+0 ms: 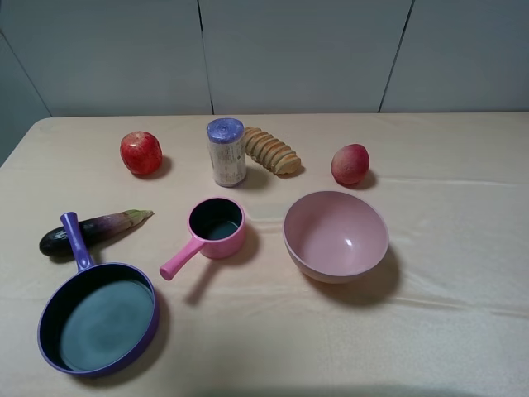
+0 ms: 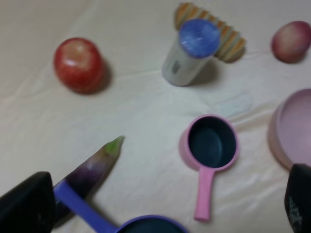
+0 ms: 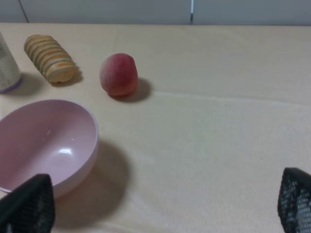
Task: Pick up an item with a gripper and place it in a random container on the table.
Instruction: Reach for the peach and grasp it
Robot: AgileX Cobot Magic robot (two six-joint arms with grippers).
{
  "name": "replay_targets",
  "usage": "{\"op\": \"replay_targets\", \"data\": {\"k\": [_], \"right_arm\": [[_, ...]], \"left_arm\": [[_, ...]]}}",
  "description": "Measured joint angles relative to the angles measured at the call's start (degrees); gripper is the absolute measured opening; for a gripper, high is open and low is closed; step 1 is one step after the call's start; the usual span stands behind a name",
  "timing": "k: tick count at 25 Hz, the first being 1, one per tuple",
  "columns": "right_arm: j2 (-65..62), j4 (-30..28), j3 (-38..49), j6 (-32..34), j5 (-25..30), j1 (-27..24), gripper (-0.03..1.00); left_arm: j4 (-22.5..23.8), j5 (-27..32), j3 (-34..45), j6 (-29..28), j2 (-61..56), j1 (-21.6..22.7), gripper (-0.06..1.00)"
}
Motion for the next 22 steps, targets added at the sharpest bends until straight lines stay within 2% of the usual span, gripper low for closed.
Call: {"op": "replay_targets", "data": {"k": [7, 12, 17, 22], "right_arm": [[0.0, 0.0, 0.0, 0.0, 0.0, 0.0, 0.69], [0.0, 0.0, 0.0, 0.0, 0.0, 0.0, 0.69], [0.0, 0.0, 0.0, 0.0, 0.0, 0.0, 0.69], [0.0, 0.0, 0.0, 0.0, 0.0, 0.0, 0.69]], "left_arm": [[6.1, -0.1, -6.9, -8.1, 9.2, -13.5, 0.95], [9.3, -2.1, -10.7, -10.9, 16.3, -22.3, 0.95], [13.4, -3.3, -15.5, -14.2, 24.8, -28.8, 0.95], [14.1, -5.0, -21.2, -15.6, 33.1, -32.5, 0.95]]}}
